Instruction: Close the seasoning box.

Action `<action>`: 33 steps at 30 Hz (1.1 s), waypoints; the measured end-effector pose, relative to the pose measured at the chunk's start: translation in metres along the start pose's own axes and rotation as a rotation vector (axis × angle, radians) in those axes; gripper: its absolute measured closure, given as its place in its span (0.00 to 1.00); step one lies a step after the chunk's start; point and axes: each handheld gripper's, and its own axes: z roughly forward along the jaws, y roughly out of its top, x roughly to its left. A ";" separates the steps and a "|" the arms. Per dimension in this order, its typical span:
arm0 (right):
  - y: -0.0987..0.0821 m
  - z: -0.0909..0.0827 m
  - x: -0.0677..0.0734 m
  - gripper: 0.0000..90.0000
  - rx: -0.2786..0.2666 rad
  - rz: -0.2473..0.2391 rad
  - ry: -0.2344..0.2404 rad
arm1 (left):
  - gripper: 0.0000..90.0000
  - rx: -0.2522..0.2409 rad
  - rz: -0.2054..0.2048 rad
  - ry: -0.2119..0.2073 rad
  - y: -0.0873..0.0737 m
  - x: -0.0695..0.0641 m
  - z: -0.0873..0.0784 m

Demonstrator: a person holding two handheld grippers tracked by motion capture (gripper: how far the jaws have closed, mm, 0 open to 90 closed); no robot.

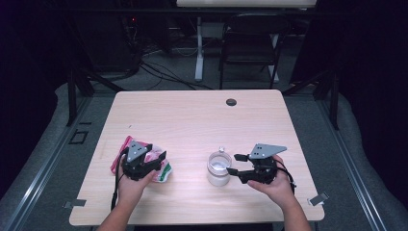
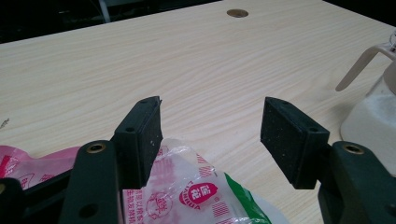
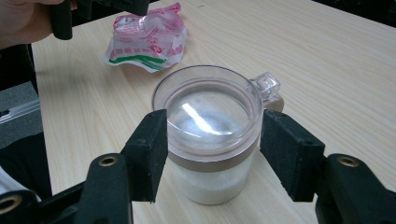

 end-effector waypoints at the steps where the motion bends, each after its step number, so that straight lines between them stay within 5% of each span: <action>1: 0.000 0.000 0.000 0.46 -0.004 0.005 -0.004 | 0.43 0.000 -0.003 0.000 0.000 0.000 0.000; 22: 0.008 0.000 0.004 0.47 -0.038 -0.006 -0.072 | 0.43 -0.001 -0.008 0.007 -0.001 0.003 -0.002; 33: 0.002 -0.008 -0.014 0.47 -0.086 0.119 -0.221 | 0.43 -0.008 -0.049 0.036 -0.004 0.017 -0.008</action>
